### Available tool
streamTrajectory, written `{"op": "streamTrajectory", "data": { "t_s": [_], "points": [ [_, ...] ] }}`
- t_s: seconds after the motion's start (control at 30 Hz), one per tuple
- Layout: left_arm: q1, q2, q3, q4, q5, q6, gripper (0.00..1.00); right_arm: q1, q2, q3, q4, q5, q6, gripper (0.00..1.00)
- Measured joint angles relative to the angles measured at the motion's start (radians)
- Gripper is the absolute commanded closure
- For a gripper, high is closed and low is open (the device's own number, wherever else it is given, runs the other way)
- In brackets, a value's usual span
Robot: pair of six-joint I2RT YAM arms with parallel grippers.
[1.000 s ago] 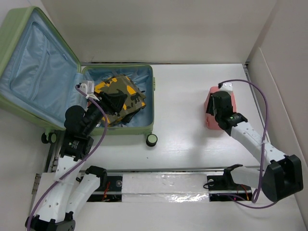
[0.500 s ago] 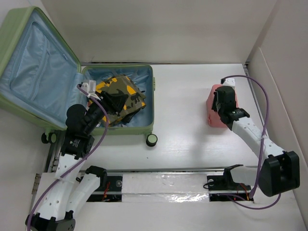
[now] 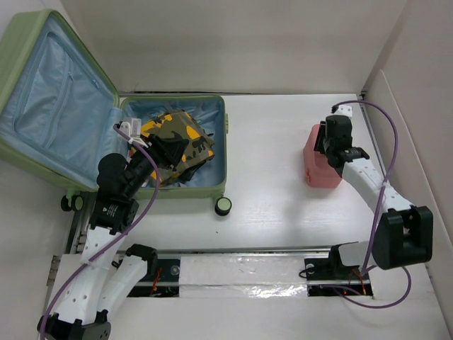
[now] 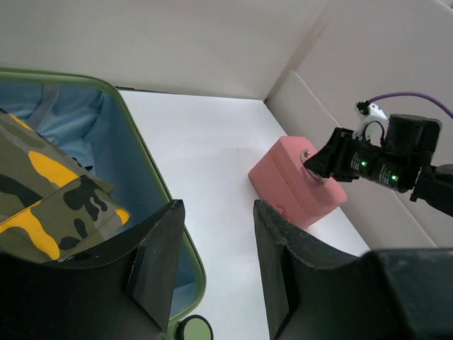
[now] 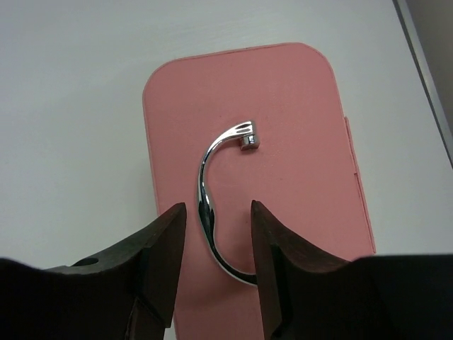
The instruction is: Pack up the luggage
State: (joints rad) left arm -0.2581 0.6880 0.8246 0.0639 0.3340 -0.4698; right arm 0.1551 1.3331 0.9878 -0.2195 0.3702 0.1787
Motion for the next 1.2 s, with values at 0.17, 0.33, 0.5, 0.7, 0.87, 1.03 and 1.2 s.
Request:
{"op": "streamTrajectory", "data": {
  "t_s": [0.17,0.33,0.5,0.7,0.87,1.03,1.2],
  "points": [
    [0.000,0.000,0.000,0.000,0.000,0.000,0.59,-0.011,0.042,0.008,0.007,-0.048,-0.006,0.61],
    [0.000,0.000,0.000,0.000,0.000,0.000,0.59,-0.011,0.051,0.008,0.021,-0.067,-0.008,0.89],
    [0.000,-0.005,0.000,0.000,-0.002,0.000,0.59,-0.010,0.055,0.008,0.029,-0.066,-0.010,1.00],
    [0.000,-0.012,0.000,0.000,-0.004,0.000,0.59,-0.014,-0.009,-0.030,0.037,-0.120,-0.008,1.00],
    [0.000,-0.013,0.000,0.000,-0.006,0.000,0.59,-0.016,-0.174,-0.084,0.032,-0.298,0.010,1.00],
    [0.000,-0.013,0.000,0.000,-0.010,0.000,0.59,0.022,-0.231,-0.079,0.061,-0.433,0.037,1.00],
    [0.000,-0.014,0.000,0.000,-0.013,0.000,0.59,0.137,-0.210,-0.048,0.077,-0.520,0.080,1.00]
  ]
}}
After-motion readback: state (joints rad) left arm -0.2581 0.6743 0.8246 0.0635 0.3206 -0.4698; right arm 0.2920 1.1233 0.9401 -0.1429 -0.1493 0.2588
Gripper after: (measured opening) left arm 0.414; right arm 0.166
